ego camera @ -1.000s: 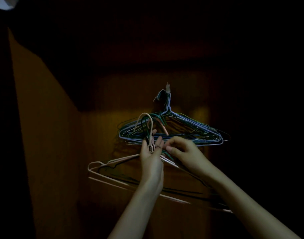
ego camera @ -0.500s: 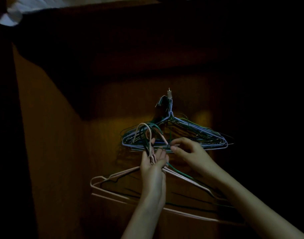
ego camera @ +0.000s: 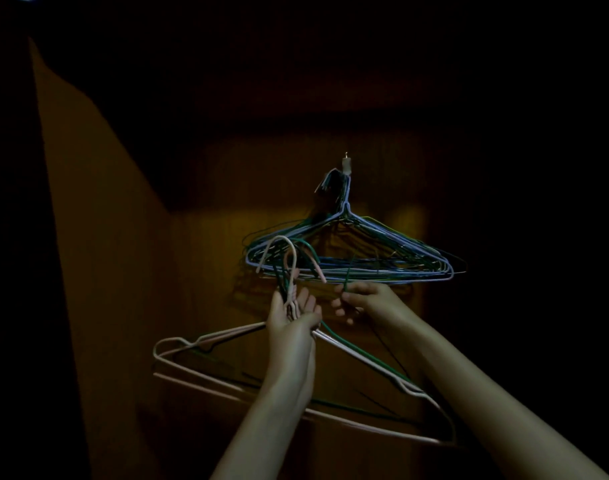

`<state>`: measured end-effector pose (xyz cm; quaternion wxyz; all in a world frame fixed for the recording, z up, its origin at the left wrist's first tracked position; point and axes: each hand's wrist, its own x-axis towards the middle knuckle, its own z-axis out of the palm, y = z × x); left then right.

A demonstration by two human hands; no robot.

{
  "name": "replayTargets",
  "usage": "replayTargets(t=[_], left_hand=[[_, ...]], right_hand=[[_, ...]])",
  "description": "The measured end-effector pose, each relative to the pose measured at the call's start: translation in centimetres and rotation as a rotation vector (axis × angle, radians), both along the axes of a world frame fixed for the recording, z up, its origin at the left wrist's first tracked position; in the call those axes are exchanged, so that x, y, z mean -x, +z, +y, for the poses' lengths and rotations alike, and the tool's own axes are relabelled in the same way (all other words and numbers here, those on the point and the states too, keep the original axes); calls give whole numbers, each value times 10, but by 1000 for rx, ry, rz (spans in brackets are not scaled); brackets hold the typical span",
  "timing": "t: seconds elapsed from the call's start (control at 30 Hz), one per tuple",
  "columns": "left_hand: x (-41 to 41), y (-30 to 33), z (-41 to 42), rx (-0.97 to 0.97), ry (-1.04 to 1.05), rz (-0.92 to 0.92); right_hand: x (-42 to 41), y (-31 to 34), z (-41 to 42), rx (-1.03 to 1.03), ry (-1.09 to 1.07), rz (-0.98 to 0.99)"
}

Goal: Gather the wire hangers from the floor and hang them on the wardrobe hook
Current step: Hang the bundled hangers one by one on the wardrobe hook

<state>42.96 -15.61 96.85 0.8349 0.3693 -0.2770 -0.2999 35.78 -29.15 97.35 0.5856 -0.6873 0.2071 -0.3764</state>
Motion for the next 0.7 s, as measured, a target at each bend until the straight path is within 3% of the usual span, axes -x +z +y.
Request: replayTargets(t=[0.13,0.3,0.53,0.7], left_hand=[[0,-6,2,-21,-5,-31],[3,-10,4,-34,-16,-32],[9,-10,6,-27,-10,45],[9,-11,7,0,-8,38]], right_hand=[[0,-7,-2,126,12,107],[1,-11,-2,413,-161,272],[9,-15,0,618,-243,409],[18,-10,7,595,-195,287]])
